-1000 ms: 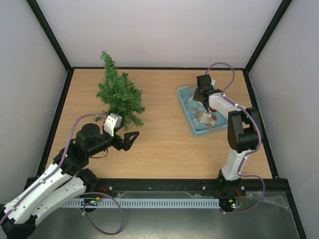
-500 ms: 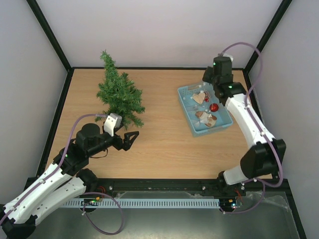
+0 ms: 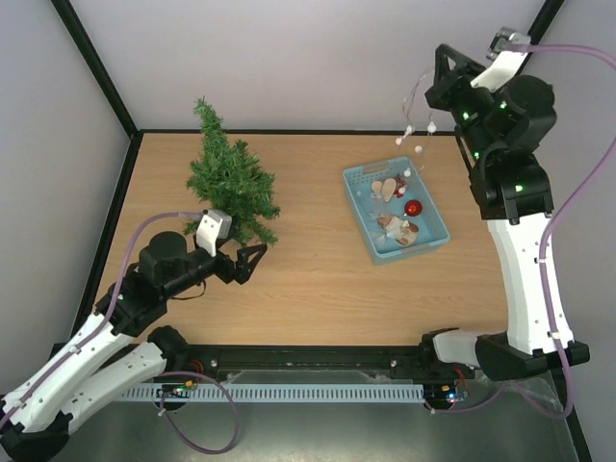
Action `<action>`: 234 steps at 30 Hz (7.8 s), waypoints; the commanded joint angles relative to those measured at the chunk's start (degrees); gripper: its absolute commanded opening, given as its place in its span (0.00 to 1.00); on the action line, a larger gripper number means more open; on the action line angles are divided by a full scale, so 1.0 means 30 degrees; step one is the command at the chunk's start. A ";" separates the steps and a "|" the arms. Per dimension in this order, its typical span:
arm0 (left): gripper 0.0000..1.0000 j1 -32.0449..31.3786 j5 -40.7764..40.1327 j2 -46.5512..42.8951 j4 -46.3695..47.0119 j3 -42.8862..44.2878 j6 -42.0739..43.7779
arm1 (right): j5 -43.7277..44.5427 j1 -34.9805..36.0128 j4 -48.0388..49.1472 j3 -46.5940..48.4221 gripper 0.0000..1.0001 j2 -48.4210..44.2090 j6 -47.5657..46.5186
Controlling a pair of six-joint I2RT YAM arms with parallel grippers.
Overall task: Decorate the small christmas tree
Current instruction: Pick up the decoration item from the storage box, then place the decoration item at the center of the board, then pick up the decoration item from the center of the board.
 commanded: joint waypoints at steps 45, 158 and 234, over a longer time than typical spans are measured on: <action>0.95 -0.0067 -0.5149 -0.0737 -0.4681 0.2646 -0.4088 | -0.6318 0.7981 -0.2726 -0.9702 0.02 0.1263 0.1465; 1.00 -0.0067 -0.5718 -0.3759 -0.1678 -0.0721 -0.0536 | 0.6954 0.3141 -0.4052 -1.4828 0.02 0.3356 2.2056; 0.22 -0.0067 0.6867 0.7203 -0.6945 1.1795 1.0626 | -1.6286 1.0636 0.0447 -0.9650 0.02 -0.1253 -0.3656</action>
